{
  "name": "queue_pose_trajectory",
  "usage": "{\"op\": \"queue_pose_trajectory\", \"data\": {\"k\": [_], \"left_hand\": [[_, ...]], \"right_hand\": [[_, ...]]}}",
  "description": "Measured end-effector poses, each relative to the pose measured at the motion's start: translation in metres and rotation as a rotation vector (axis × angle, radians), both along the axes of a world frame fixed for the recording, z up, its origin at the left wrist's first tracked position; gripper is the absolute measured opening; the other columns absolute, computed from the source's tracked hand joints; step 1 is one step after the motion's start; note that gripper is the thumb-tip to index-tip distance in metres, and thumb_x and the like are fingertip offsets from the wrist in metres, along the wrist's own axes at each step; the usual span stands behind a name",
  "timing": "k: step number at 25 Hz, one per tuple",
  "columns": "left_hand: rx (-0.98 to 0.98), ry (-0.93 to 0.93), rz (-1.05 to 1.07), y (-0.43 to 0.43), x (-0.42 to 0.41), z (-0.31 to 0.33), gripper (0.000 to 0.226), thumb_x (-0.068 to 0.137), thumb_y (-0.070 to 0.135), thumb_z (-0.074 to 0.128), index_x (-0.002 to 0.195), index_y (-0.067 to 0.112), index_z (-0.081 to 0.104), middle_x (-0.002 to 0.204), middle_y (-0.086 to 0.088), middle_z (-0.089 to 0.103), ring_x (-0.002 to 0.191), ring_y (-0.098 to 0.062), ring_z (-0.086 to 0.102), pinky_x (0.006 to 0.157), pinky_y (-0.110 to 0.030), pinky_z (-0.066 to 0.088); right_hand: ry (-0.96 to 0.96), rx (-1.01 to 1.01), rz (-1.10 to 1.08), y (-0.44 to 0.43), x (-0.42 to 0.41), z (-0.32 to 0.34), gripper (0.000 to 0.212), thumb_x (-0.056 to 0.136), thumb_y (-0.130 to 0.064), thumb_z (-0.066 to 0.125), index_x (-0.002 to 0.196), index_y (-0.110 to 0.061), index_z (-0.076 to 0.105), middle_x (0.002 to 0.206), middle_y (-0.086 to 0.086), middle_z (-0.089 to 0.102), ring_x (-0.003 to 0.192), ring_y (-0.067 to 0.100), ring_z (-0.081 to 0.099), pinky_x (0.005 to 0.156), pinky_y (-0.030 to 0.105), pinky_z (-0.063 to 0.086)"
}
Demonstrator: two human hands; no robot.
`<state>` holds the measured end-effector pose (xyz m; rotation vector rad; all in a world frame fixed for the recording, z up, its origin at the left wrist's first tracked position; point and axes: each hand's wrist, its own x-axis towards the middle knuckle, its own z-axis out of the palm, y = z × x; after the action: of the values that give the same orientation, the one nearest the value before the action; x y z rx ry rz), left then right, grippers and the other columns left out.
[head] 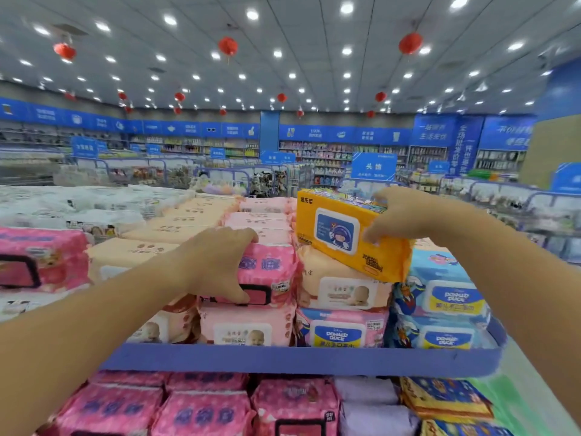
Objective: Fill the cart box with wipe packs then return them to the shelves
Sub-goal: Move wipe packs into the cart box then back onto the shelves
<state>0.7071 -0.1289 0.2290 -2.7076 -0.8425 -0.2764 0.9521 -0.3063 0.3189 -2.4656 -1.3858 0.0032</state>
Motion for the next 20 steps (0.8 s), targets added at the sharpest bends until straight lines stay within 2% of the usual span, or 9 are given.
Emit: {"op": "queue_pose_trajectory", "data": {"k": [3, 5, 7, 8, 9, 13, 16, 18, 20], "left_hand": [[0.084, -0.050, -0.073, -0.011, -0.011, 0.015, 0.098, 0.060, 0.075, 0.071, 0.138, 0.023, 0.046, 0.119, 0.008, 0.061, 0.104, -0.017, 0.056, 0.092, -0.034, 0.048], [0.113, -0.122, -0.085, -0.023, -0.024, 0.031, 0.101, 0.059, 0.074, 0.073, 0.141, 0.022, 0.044, 0.123, 0.008, 0.059, 0.110, -0.017, 0.055, 0.096, -0.034, 0.045], [0.146, -0.173, -0.081, -0.042, -0.042, 0.045, 0.102, 0.058, 0.074, 0.074, 0.140, 0.022, 0.045, 0.120, 0.008, 0.058, 0.107, -0.017, 0.056, 0.091, -0.031, 0.044], [0.173, -0.187, -0.072, -0.053, -0.052, 0.050, 0.102, 0.057, 0.075, 0.074, 0.140, 0.022, 0.045, 0.117, 0.009, 0.058, 0.103, -0.016, 0.056, 0.088, -0.029, 0.043], [0.195, -0.190, -0.056, -0.064, -0.063, 0.053, 0.103, 0.057, 0.076, 0.073, 0.139, 0.022, 0.044, 0.115, 0.010, 0.057, 0.101, -0.015, 0.055, 0.086, -0.028, 0.042], [0.139, -0.189, 0.114, -0.120, -0.110, 0.049, 0.098, 0.056, 0.074, 0.080, 0.134, 0.026, 0.046, 0.104, 0.016, 0.052, 0.090, -0.011, 0.051, 0.074, -0.024, 0.037], [-0.005, -0.143, 0.301, -0.153, -0.156, 0.024, 0.098, 0.052, 0.074, 0.080, 0.131, 0.026, 0.047, 0.104, 0.013, 0.055, 0.088, -0.015, 0.054, 0.072, -0.031, 0.043], [-0.059, -0.064, 0.433, -0.177, -0.198, -0.004, 0.100, 0.048, 0.081, 0.072, 0.128, 0.028, 0.046, 0.104, 0.011, 0.056, 0.088, -0.017, 0.056, 0.074, -0.035, 0.049], [-0.100, -0.011, 0.584, -0.205, -0.247, -0.036, 0.095, 0.047, 0.083, 0.070, 0.122, 0.030, 0.048, 0.105, 0.009, 0.060, 0.089, -0.019, 0.061, 0.075, -0.037, 0.052]], "right_hand": [[0.035, 0.035, -0.027, -0.004, -0.011, -0.002, 0.085, 0.080, -0.038, 0.082, 0.149, -0.011, 0.039, 0.141, 0.014, 0.052, 0.107, 0.029, 0.055, 0.082, 0.040, 0.054], [0.080, 0.226, -0.007, -0.008, -0.009, -0.012, 0.085, 0.078, -0.030, 0.084, 0.150, -0.014, 0.041, 0.135, 0.013, 0.057, 0.109, 0.030, 0.058, 0.081, 0.039, 0.052], [0.097, 0.418, 0.045, -0.018, -0.012, -0.025, 0.084, 0.075, -0.024, 0.085, 0.148, -0.018, 0.043, 0.104, 0.006, 0.068, 0.091, 0.023, 0.064, 0.069, 0.033, 0.051], [0.073, 0.473, 0.082, -0.023, -0.015, -0.029, 0.082, 0.075, -0.022, 0.084, 0.146, -0.018, 0.044, 0.086, 0.003, 0.068, 0.078, 0.018, 0.064, 0.062, 0.031, 0.048], [0.045, 0.505, 0.123, -0.028, -0.018, -0.033, 0.080, 0.075, -0.021, 0.083, 0.146, -0.019, 0.044, 0.078, 0.002, 0.067, 0.072, 0.016, 0.062, 0.061, 0.030, 0.047], [-0.015, 0.557, 0.317, -0.057, -0.048, -0.040, 0.078, 0.075, -0.022, 0.082, 0.145, -0.023, 0.048, 0.097, 0.006, 0.069, 0.078, 0.019, 0.061, 0.073, 0.029, 0.046], [0.041, 0.591, 0.478, -0.067, -0.083, -0.057, 0.077, 0.072, -0.027, 0.086, 0.141, -0.026, 0.053, 0.120, 0.006, 0.069, 0.089, 0.017, 0.057, 0.082, 0.025, 0.040], [0.133, 0.571, 0.562, -0.066, -0.114, -0.080, 0.077, 0.071, -0.029, 0.087, 0.141, -0.029, 0.054, 0.125, 0.000, 0.065, 0.099, 0.011, 0.054, 0.085, 0.022, 0.037], [0.231, 0.530, 0.634, -0.062, -0.147, -0.101, 0.077, 0.070, -0.029, 0.089, 0.139, -0.028, 0.056, 0.120, -0.010, 0.058, 0.107, 0.006, 0.051, 0.088, 0.020, 0.036]]}}
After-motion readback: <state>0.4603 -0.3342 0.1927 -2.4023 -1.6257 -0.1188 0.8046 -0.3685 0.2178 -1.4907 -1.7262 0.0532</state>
